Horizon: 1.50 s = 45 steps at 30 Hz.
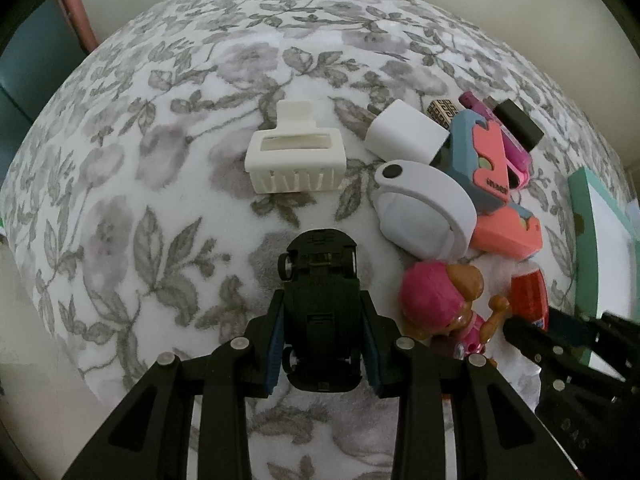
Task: Organize rigid objects
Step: 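Carry the black car and red glue stick over the white tray with both tools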
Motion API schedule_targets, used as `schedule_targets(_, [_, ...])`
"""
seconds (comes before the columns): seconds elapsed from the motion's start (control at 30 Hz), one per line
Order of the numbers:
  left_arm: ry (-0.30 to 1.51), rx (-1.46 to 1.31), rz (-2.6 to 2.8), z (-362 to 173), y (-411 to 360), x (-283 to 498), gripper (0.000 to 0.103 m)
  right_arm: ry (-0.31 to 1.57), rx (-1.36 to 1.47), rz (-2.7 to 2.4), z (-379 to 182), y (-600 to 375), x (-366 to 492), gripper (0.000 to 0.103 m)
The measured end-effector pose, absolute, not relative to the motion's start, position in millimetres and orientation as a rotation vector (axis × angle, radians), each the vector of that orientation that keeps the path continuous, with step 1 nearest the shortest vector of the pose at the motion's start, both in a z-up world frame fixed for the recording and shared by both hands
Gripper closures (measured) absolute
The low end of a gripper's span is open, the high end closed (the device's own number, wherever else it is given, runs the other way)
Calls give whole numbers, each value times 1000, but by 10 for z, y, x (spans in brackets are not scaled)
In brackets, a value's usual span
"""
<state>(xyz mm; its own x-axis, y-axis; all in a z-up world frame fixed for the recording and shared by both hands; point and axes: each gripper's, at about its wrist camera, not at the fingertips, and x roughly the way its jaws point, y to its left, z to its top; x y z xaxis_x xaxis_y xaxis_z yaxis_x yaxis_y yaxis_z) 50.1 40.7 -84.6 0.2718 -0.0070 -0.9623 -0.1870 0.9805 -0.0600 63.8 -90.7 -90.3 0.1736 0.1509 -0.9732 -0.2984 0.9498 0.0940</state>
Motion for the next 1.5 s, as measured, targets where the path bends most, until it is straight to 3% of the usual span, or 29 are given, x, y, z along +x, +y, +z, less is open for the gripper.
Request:
schedule_targets(0.47, [1235, -172, 156, -283, 426, 639, 69, 1298, 48, 350, -501, -1356, 703, 75])
schedule_targets(0.83, [1204, -149, -1, 265, -670, 936, 69, 1211, 120, 101, -221, -2027, 671, 75])
schedule_targets(1.23, [1237, -102, -118, 199, -1954, 1046, 69, 1180, 289, -316, -327, -3301, 637, 75])
schedule_targets(1.5, [1270, -107, -155, -117, -2326, 1039, 68, 1150, 309, -539, -343, -3774, 518, 75])
